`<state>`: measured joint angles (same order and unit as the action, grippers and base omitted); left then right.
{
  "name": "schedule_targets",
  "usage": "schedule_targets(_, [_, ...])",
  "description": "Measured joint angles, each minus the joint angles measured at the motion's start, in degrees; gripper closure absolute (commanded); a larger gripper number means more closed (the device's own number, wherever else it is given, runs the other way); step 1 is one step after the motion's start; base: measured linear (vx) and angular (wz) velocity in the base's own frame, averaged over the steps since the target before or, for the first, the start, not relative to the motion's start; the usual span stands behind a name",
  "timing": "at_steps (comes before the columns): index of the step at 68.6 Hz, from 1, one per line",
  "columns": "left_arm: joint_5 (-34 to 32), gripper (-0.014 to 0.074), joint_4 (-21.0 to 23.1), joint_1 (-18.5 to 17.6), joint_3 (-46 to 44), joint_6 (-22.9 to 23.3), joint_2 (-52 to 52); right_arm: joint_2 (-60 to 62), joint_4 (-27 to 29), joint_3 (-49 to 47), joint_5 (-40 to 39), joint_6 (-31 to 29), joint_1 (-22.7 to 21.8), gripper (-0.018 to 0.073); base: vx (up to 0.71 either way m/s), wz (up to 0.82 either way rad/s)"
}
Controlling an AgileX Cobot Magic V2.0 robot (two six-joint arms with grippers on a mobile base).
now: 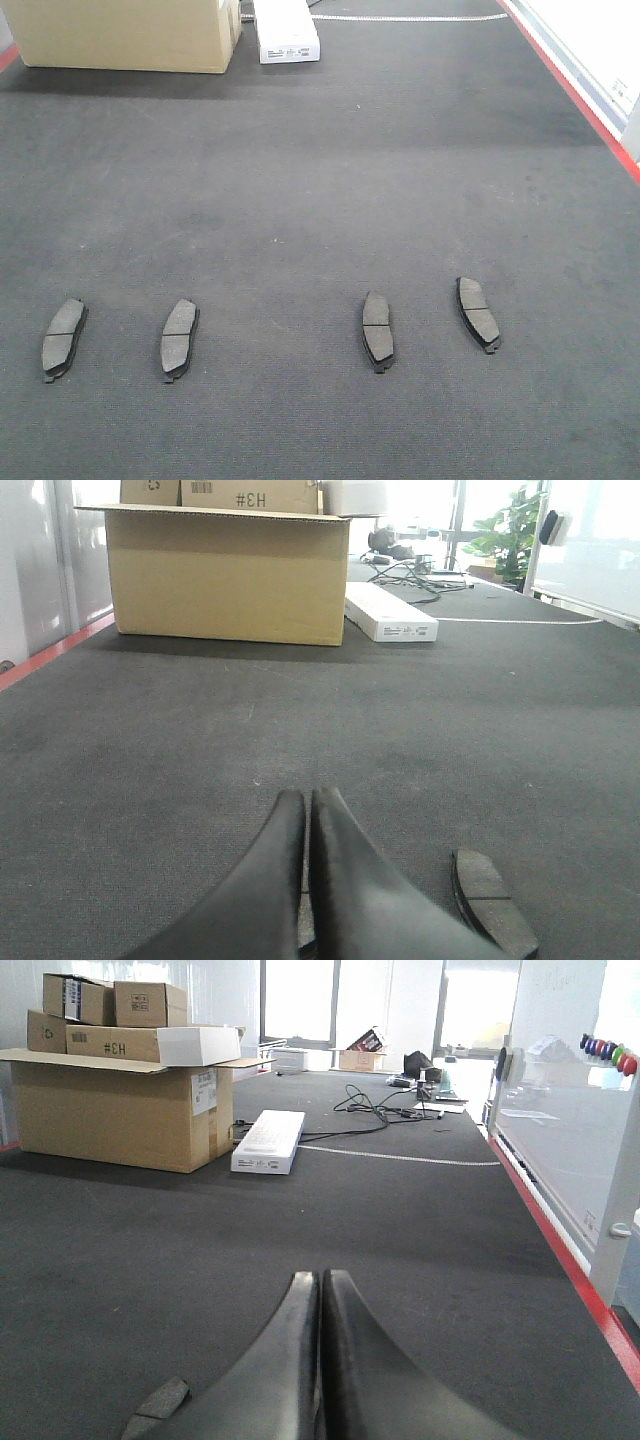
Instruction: Move and align brake pads A on conveyor
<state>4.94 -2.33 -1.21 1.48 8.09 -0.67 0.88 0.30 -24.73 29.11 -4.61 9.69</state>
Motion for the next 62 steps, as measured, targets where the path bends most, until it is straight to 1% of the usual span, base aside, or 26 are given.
schedule_targets(22, [0.0,0.0602,0.0,0.0,0.0,0.0,0.0,0.0,-0.3,0.2,-0.6,-0.1,-0.3,0.0569,0.0,0.0])
schedule_targets(30, [0.1,0.0602,0.0,0.0,0.0,0.0,0.0,0.0,-1.7,3.5,-6.2,-0.3,-3.0,0.0569,0.0,0.0])
schedule_targets(35, [0.1,0.0602,0.0,0.0,0.0,0.0,0.0,0.0,-2.1,8.7,-11.6,-0.3,-5.3,0.0569,0.0,0.0])
schedule_targets(44, [0.3,0.0602,0.0,0.0,0.0,0.0,0.0,0.0,-2.1,16.5,-18.7,-0.3,-8.1,0.0569,0.0,0.0])
schedule_targets(62, [0.4,0.0602,0.0,0.0,0.0,0.0,0.0,0.0,-2.3,25.9,-25.6,-0.2,-8.4,0.0569,0.0,0.0])
